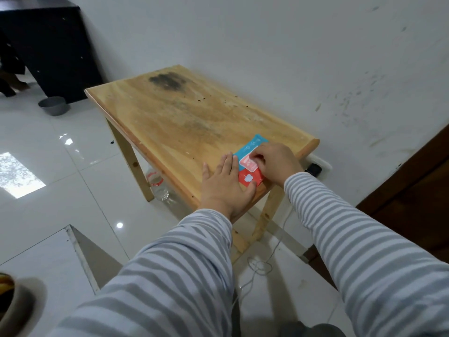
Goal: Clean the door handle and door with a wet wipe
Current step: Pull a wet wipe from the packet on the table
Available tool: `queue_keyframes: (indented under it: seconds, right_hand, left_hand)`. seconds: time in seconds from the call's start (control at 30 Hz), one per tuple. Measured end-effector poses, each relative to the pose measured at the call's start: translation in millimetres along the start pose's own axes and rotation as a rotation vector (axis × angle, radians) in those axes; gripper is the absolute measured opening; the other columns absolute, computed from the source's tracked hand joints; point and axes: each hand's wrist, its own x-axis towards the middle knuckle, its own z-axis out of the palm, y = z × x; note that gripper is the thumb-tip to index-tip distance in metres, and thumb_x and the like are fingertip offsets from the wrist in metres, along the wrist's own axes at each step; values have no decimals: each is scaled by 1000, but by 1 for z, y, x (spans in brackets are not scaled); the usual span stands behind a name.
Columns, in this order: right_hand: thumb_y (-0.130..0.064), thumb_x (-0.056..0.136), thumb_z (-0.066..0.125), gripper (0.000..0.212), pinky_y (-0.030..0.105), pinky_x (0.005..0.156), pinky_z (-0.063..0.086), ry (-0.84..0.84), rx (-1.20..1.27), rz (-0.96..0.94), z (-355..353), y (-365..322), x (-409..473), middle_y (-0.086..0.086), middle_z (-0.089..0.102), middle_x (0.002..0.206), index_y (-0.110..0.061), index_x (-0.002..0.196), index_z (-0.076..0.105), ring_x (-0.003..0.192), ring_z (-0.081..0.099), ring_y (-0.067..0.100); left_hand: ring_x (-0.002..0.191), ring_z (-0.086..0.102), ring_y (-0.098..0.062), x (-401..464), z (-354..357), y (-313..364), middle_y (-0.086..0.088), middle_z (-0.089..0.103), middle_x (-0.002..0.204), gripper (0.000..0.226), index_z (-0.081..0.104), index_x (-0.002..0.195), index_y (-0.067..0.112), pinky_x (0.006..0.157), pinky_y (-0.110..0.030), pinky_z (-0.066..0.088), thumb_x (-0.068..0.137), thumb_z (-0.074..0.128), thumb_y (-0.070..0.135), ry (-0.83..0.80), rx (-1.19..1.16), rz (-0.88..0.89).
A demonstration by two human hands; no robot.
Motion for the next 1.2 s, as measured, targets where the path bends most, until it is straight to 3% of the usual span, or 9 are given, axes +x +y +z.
queue_keyframes:
  seconds: [0.13, 0.53, 0.8, 1.0, 1.2]
  right_hand:
    - [-22, 94, 51, 24, 34, 90, 47, -112, -66, -8, -11, -2, 6, 0, 67, 117, -17, 107, 70, 105, 58, 20]
    - [-19, 98, 44, 20, 28, 85, 41, 16, -91, -14, 4, -6, -4, 2, 61, 112, -14, 107, 60, 102, 53, 19]
    - [-23, 94, 50, 19, 31, 79, 45, -64, -35, 35, -4, -3, 3, 0, 66, 106, -16, 100, 67, 94, 57, 19]
    - [-21, 98, 44, 22, 27, 81, 40, -10, -84, 2, 3, -4, 2, 1, 61, 108, -14, 103, 64, 99, 52, 17]
    - [-20, 100, 37, 25, 30, 88, 41, 3, -97, 95, 1, -10, 1, 3, 59, 118, -13, 112, 58, 105, 54, 20]
  left_hand:
    - [151, -7, -10, -2, 1, -1, 2, -5, 165, 83, -2, 158, 14, 120, -53, -6, 95, 20, 63, 8, -2, -3]
    - [151, -8, -12, -3, -2, 1, 2, -7, 165, 75, -3, 158, 26, 119, -54, -8, 95, 17, 63, -11, 29, 2]
    - [151, -8, -13, -3, 0, 0, 2, -7, 165, 75, -4, 157, 27, 119, -54, -9, 95, 18, 64, -8, 29, 4]
    - [151, -8, -13, -1, -2, 1, 1, -7, 165, 75, -4, 158, 27, 119, -54, -8, 96, 18, 64, -14, 29, 5]
    - [151, -8, -13, -1, -1, 1, 2, -6, 165, 76, -3, 158, 27, 119, -54, -7, 95, 16, 66, -13, 25, 2]
